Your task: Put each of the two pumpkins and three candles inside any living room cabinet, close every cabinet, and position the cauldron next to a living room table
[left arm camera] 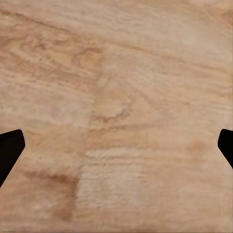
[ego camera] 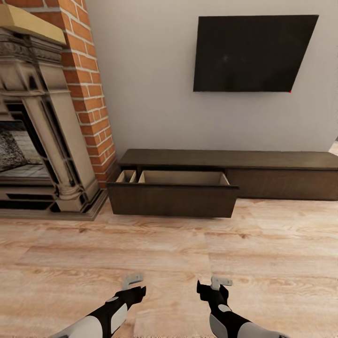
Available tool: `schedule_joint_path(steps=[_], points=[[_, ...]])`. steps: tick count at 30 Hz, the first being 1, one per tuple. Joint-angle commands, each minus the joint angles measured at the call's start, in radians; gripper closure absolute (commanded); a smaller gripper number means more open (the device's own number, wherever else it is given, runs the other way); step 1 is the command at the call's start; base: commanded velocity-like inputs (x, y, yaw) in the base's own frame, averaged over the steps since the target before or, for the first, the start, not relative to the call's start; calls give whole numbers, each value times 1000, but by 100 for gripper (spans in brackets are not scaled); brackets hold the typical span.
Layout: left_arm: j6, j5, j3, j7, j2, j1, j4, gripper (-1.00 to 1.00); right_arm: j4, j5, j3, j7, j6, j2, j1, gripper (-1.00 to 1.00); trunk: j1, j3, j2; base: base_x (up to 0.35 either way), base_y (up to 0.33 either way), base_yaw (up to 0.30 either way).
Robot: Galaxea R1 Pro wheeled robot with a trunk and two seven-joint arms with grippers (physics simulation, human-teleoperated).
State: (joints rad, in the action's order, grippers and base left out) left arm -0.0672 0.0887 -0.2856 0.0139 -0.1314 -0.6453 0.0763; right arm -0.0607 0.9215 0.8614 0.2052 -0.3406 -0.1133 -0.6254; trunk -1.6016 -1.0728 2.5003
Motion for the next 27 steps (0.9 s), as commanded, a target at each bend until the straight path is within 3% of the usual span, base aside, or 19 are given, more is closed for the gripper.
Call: schedule_joint_path(steps=[1, 8, 27], points=[[-3, 9, -7, 1, 0, -1, 0, -100, 0, 6, 9, 5, -2, 0, 0, -100, 0, -5, 1, 0, 0, -128], [-4, 9, -7, 1, -1, -1, -1, -100, 1, 7, 8, 5, -18, 0, 0, -100, -3, -37, 2, 0, 0, -154], [-3, 15, -7, 1, -1, -1, -17, -100, 1, 7, 9, 5, -20, 0, 0, -100, -3, -38, 2, 3, 0, -10]])
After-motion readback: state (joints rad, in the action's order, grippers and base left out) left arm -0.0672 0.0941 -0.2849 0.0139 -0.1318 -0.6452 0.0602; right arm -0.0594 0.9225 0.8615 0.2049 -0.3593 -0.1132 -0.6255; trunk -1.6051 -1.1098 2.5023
